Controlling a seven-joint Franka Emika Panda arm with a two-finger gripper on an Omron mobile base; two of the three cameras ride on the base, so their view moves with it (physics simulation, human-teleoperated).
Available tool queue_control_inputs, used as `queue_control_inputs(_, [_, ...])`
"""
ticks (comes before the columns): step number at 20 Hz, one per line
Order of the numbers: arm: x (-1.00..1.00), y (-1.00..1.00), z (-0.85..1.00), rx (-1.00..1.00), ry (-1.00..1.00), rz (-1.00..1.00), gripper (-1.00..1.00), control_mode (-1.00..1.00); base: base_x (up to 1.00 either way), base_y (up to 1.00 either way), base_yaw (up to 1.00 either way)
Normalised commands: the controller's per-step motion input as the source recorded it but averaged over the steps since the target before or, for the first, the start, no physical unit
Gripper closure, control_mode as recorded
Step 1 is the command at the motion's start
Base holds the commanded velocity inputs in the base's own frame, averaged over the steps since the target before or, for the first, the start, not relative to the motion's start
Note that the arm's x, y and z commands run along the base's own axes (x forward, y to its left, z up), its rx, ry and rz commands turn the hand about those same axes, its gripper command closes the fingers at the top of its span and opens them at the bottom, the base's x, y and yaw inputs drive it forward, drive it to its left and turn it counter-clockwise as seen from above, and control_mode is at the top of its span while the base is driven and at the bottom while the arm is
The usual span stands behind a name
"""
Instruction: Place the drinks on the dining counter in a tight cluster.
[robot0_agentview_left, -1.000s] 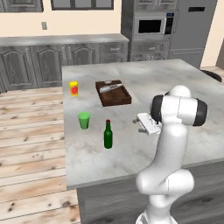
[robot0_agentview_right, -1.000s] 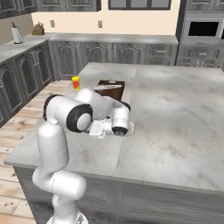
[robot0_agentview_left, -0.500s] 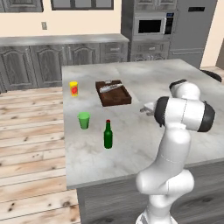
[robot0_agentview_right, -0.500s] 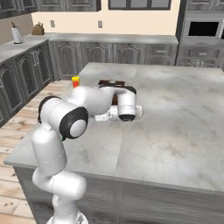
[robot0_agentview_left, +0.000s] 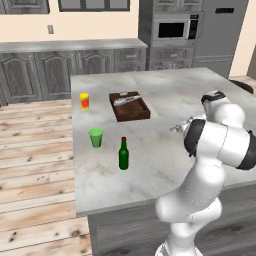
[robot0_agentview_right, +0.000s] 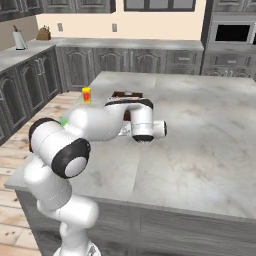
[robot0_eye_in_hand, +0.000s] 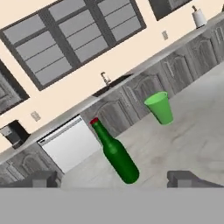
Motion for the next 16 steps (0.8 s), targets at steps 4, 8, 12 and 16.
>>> queue_control_inputs(4, [-0.18,0.23,0.16,-0.35,0.25,-0.48,-1.0,-1.0,0.0,0.0,0.0])
queue_control_inputs(8, [0.01,0.2,0.28,-0.44,0.32,-0.48,-1.0,-1.0,0.0,0.0,0.0])
queue_control_inputs(12, [0.01,0.04,0.31,-0.41,0.37,-0.48,-1.0,-1.0,0.0,0.0,0.0])
queue_control_inputs(16, [0.0,0.0,0.34,-0.36,0.34,-0.46,-1.0,-1.0,0.0,0.0,0.0])
